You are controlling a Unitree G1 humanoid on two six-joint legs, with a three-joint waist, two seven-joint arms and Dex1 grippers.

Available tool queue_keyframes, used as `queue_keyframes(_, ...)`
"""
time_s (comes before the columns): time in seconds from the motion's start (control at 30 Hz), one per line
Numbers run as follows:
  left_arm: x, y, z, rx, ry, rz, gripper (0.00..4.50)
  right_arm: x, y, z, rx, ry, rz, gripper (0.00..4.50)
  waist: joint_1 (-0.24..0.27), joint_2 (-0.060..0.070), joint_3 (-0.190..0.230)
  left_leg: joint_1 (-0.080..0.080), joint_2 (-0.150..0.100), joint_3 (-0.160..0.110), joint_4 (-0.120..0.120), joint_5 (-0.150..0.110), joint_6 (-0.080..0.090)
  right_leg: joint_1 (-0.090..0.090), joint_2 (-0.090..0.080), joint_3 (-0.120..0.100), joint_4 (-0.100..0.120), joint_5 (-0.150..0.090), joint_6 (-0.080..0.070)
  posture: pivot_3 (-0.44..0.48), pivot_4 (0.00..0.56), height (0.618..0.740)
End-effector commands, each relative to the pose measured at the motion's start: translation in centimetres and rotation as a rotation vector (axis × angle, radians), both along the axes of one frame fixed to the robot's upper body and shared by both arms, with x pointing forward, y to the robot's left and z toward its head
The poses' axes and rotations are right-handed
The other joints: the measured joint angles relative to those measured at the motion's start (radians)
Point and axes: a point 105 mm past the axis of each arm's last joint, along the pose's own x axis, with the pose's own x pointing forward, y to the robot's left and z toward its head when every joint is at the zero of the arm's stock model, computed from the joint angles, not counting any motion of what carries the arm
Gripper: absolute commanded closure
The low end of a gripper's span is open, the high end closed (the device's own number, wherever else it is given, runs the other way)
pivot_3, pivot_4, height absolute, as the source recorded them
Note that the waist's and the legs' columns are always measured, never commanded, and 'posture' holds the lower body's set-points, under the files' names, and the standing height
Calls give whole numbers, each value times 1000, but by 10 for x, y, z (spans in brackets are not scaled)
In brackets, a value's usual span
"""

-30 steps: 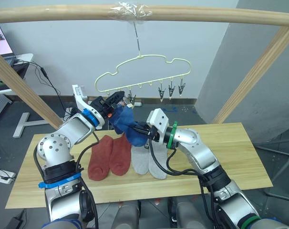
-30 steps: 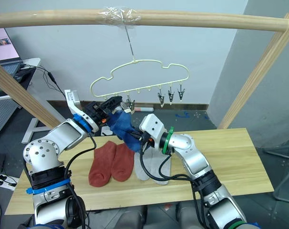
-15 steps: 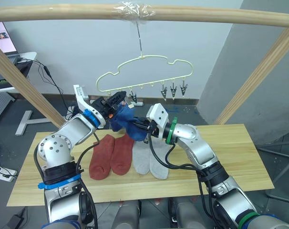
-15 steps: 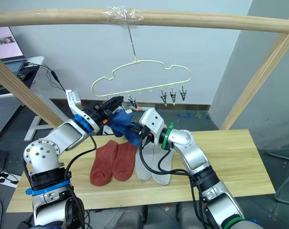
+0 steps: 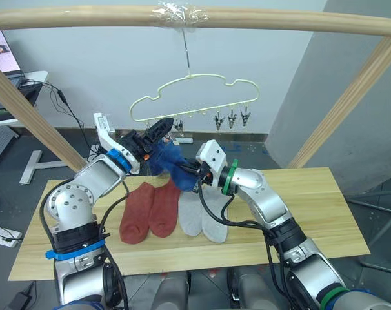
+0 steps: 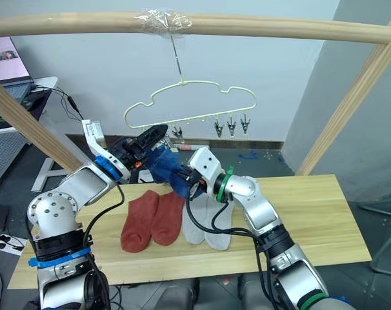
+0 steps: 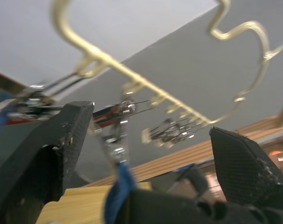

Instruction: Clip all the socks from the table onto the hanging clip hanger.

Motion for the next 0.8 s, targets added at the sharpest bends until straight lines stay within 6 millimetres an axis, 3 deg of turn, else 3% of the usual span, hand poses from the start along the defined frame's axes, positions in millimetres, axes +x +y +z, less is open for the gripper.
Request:
queue_keyframes(0.03,-8,11,10,204,-81,79,25,-2,6,14,72,31,17,3737,0,0,0,0,0,0,-1,0,0,0,0,0,0,0,0,120,209,740)
queue_keyframes(0.2,-19,14,11,406,-139,95,25,-5,7,10,72,70,17,2053,6,1,0,0,0,-1,-3,0,-1,-1,0,0,0,-1,-1,134,211,740)
queue_keyframes(0.37,-33,8,6,403,-173,-8,25,-12,-11,-15,-27,67,20,192,12,1,1,0,0,-1,-3,-2,3,0,0,-1,-1,-2,-1,132,214,740)
queue_keyframes(0.4,-35,8,4,403,-176,-9,25,-13,-17,-18,-34,70,9,21,12,1,1,0,0,-1,-3,-2,3,0,0,-1,-2,-2,-1,131,215,740)
queue_keyframes(0.57,-47,-13,-10,543,-255,-68,25,-9,-57,-27,-76,56,-116,21,14,1,1,0,1,-1,-5,-2,3,-1,-4,-1,-2,-3,-2,133,220,740)
queue_keyframes(0.67,-42,-23,-16,616,-346,-42,25,-12,-82,-16,-44,55,-170,21,22,3,2,0,1,-1,-7,-2,3,-1,-4,-1,-3,-5,-2,124,219,740)
queue_keyframes(0.8,-32,-31,-18,641,-430,35,921,-18,-103,-1,-56,-10,-210,0,27,4,2,0,1,0,-8,-2,3,-1,-4,0,-4,-5,-1,103,221,740)
